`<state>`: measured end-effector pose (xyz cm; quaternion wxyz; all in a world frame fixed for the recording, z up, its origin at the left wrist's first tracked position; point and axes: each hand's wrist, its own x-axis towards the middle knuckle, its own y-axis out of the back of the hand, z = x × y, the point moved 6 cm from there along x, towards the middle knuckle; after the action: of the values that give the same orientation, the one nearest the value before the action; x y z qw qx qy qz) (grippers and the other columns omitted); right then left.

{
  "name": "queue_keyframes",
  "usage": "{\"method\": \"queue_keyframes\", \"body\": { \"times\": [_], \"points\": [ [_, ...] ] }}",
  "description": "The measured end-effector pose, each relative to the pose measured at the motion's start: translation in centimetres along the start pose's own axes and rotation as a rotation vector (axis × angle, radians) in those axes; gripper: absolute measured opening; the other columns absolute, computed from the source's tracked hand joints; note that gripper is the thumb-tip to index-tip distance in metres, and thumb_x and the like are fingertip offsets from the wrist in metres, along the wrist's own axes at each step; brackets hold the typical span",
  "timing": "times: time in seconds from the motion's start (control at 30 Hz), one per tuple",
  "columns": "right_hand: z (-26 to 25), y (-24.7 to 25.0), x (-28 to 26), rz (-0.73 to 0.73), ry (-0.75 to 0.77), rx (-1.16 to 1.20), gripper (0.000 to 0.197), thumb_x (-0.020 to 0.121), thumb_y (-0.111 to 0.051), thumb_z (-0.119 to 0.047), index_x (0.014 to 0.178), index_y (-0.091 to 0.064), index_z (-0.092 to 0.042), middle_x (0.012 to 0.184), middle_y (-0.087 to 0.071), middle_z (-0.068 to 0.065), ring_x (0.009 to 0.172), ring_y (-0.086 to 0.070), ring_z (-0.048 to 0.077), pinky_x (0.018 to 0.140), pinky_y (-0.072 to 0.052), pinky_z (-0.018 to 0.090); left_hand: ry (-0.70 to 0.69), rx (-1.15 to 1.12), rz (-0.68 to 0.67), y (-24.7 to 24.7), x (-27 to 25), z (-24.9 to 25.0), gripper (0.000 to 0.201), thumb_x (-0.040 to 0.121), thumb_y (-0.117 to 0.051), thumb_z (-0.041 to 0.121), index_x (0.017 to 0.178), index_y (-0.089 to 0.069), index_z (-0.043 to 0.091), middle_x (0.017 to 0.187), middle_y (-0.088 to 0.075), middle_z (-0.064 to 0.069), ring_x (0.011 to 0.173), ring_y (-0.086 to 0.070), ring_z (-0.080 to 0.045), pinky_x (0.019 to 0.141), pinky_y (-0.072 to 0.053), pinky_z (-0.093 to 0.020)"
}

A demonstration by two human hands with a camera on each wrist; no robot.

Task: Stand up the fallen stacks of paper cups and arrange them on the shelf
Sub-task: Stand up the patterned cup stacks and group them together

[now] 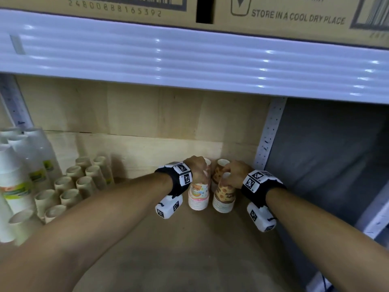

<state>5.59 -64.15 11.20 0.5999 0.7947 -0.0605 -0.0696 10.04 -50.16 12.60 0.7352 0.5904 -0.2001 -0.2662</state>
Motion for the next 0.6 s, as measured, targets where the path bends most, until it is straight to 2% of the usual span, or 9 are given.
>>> {"method": "queue_keyframes", "body": {
  "times": [0.03,0.13,0.2,0.27,0.33,0.4,0.47,0.53,0.6],
  "points": [
    [0.3,-0.1,0.2,0.007,-0.007,-0.011,0.038,0.084,-0.071,-0.029,0.121,-0.065,-0.017,0.119,-0.062,0.005,0.112,-0.058,0.024,0.084,-0.043,0.026,-0.011,-0.004,-0.004,-0.3,0.3,0.3,0.043,0.085,-0.07,0.028,0.121,-0.061,0.007,0.119,-0.062,-0.009,0.107,-0.061,-0.027,0.072,-0.045,-0.026],
    [0.4,-0.4,0.5,0.079,0.041,0.036,0.03,0.084,-0.07,-0.021,0.113,-0.068,-0.011,0.108,-0.062,0.006,0.113,-0.058,0.025,0.075,-0.035,0.012,0.0,-0.038,-0.018,-1.0,1.1,0.4,0.032,0.081,-0.073,0.028,0.104,-0.063,0.009,0.104,-0.065,-0.008,0.096,-0.064,-0.026,0.065,-0.045,-0.026],
    [0.4,-0.7,0.7,0.083,0.071,0.071,0.024,0.084,-0.068,-0.014,0.106,-0.07,-0.008,0.102,-0.061,0.005,0.104,-0.057,0.022,0.077,-0.031,0.015,0.012,-0.048,-0.018,-1.4,1.6,0.4,0.029,0.078,-0.074,0.029,0.097,-0.062,0.011,0.096,-0.063,-0.006,0.09,-0.064,-0.025,0.063,-0.046,-0.027],
    [0.7,-1.1,1.2,0.087,0.072,0.097,0.014,0.084,-0.068,-0.014,0.097,-0.07,-0.007,0.093,-0.058,0.001,0.097,-0.057,0.019,0.075,-0.031,0.017,0.017,-0.057,-0.023,-1.7,2.0,0.4,0.034,0.078,-0.074,0.03,0.102,-0.062,0.01,0.099,-0.064,-0.007,0.084,-0.06,-0.023,0.064,-0.048,-0.028],
    [0.9,-1.3,1.8,0.098,0.078,0.102,0.015,0.085,-0.067,-0.016,0.098,-0.07,-0.008,0.096,-0.06,0.002,0.1,-0.059,0.02,0.074,-0.032,0.017,0.021,-0.052,-0.025,-1.8,2.3,0.3,0.038,0.079,-0.074,0.031,0.108,-0.062,0.009,0.106,-0.065,-0.008,0.084,-0.058,-0.023,0.066,-0.048,-0.028],
    [0.8,-1.4,1.9,0.11,0.081,0.091,0.014,0.088,-0.065,-0.016,0.098,-0.07,-0.008,0.095,-0.057,0.001,0.095,-0.055,0.015,0.071,-0.03,0.017,0.026,-0.043,-0.022,-1.9,2.6,0.1,0.041,0.08,-0.073,0.032,0.112,-0.061,0.009,0.109,-0.064,-0.007,0.091,-0.06,-0.025,0.067,-0.047,-0.028],
    [0.7,-1.4,2.1,0.113,0.102,0.093,0.003,0.087,-0.065,-0.014,0.086,-0.066,-0.011,0.09,-0.054,-0.003,0.091,-0.054,0.014,0.071,-0.03,0.016,0.028,-0.048,-0.025,-2.0,2.9,-0.1,0.042,0.08,-0.073,0.034,0.112,-0.06,0.009,0.108,-0.064,-0.007,0.09,-0.06,-0.025,0.066,-0.046,-0.028],
    [0.9,-1.6,2.5,0.083,0.095,0.095,0.011,0.083,-0.068,-0.017,0.078,-0.059,-0.018,0.088,-0.055,-0.005,0.089,-0.055,0.015,0.073,-0.034,0.019,0.013,-0.058,-0.03,-2.1,3.2,0.0,0.042,0.079,-0.073,0.034,0.11,-0.059,0.01,0.109,-0.065,-0.007,0.088,-0.059,-0.024,0.064,-0.045,-0.028],
    [0.8,-1.6,2.8,0.049,0.092,0.103,0.013,0.079,-0.07,-0.021,0.076,-0.058,-0.022,0.091,-0.057,-0.005,0.093,-0.058,0.018,0.076,-0.037,0.022,0.003,-0.062,-0.04,-2.1,3.2,0.0,0.044,0.08,-0.073,0.034,0.114,-0.058,0.01,0.114,-0.064,-0.007,0.095,-0.061,-0.026,0.068,-0.048,-0.029]
  ]
}}
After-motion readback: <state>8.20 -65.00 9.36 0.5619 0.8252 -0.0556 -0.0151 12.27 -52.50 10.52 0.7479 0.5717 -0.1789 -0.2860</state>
